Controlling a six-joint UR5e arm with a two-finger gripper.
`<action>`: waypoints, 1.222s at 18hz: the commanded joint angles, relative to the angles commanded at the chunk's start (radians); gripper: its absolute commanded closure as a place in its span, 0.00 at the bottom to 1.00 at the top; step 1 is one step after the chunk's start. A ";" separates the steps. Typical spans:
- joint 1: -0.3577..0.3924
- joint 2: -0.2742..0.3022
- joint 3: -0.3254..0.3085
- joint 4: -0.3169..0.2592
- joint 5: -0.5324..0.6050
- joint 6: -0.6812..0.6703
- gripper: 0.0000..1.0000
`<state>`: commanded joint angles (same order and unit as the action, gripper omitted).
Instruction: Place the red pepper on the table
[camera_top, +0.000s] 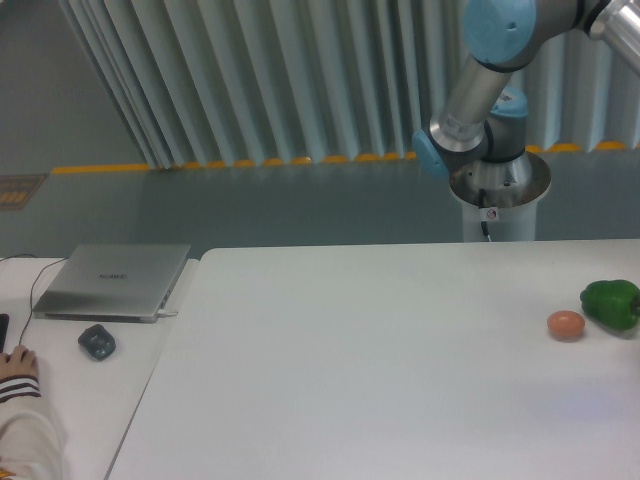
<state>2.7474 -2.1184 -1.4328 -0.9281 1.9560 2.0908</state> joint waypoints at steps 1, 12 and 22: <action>0.002 -0.008 0.005 0.003 -0.015 0.000 0.00; 0.000 -0.043 0.015 0.023 0.031 0.000 0.00; 0.011 -0.045 0.011 0.023 0.031 -0.002 0.00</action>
<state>2.7581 -2.1629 -1.4220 -0.9050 1.9865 2.0893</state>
